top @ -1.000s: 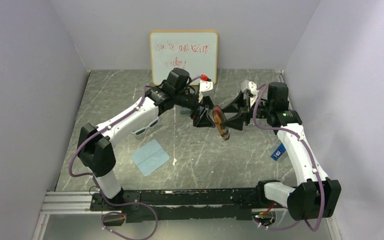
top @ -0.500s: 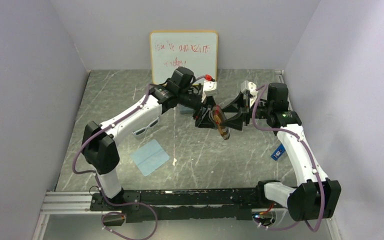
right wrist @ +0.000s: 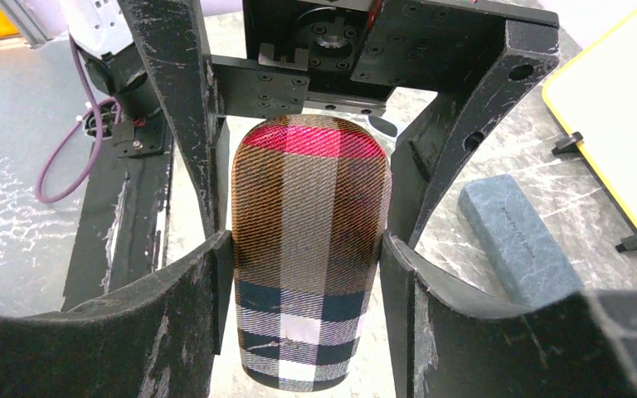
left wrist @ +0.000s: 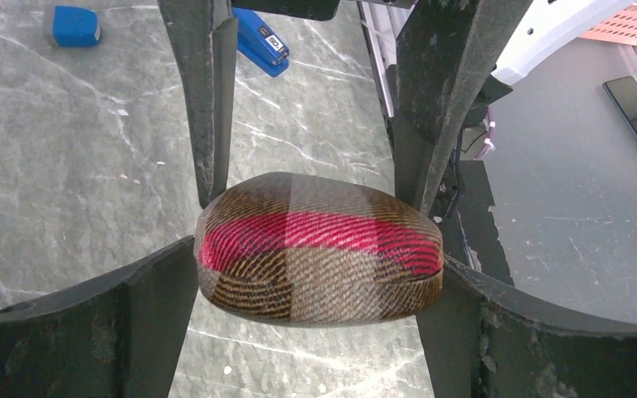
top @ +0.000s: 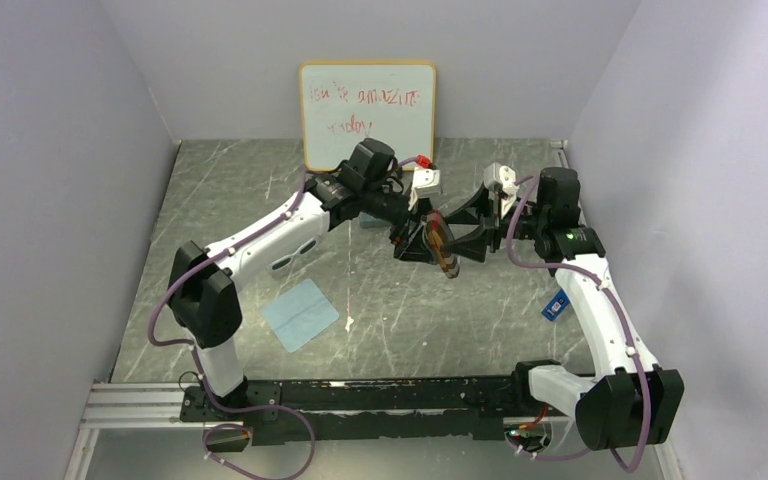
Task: Organize the sunglasses
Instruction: Open the sunglasses case.
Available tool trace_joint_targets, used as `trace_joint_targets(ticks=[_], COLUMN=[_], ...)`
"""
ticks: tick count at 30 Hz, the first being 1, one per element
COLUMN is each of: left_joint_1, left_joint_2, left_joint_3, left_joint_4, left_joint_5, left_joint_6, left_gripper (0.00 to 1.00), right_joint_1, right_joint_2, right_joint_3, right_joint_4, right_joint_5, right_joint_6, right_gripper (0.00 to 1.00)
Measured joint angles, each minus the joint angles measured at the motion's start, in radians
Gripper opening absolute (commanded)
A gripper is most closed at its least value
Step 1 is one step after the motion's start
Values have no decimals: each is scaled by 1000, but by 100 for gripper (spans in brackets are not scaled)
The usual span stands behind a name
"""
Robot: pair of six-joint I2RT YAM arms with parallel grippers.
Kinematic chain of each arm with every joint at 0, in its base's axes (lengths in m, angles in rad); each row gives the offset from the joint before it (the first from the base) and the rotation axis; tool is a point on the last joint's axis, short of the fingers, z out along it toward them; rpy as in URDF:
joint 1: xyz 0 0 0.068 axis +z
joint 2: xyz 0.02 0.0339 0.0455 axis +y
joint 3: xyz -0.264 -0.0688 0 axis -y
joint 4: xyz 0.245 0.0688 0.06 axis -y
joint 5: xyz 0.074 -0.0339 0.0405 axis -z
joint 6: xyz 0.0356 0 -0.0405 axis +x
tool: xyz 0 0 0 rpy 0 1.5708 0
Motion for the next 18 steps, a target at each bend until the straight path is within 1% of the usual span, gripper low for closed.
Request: trace_joint_targets(ticks=[3, 5, 8, 10, 12, 13, 14, 16, 17, 18], left_joint_1=[-8, -13, -15, -16, -16, -16, -16, -16, -16, -16], left_joint_2=[3, 5, 5, 5, 5, 5, 5, 5, 5, 5], left_joint_3=[0, 0, 0, 0, -1, 0, -1, -1, -1, -1], left_joint_4=[0, 0, 2, 5, 7, 12, 14, 16, 18, 20], left_joint_5=[0, 0, 0, 0, 2, -3, -5, -6, -5, -6], left_joint_6=[0, 0, -4, -8, -4, -5, -5, -8, -9, -9], left_gripper=[96, 91, 73, 57, 45, 44, 44, 44, 44, 44], right_joint_1=[0, 0, 0, 0, 0, -1, -2, -2, -3, -5], right_joint_2=[-6, -11, -11, -11, -11, -11, -11, -10, -10, -9], right_joint_3=[-9, -13, -13, -13, -13, -13, -13, -13, -13, -13], right_joint_4=[11, 14, 19, 20, 24, 27, 27, 34, 35, 36], right_joint_5=[0, 0, 0, 0, 6, 6, 6, 4, 5, 3], right_joint_6=[11, 14, 16, 17, 25, 28, 29, 37, 40, 41], right_gripper=[41, 41, 41, 41, 42, 43, 46, 57, 68, 89])
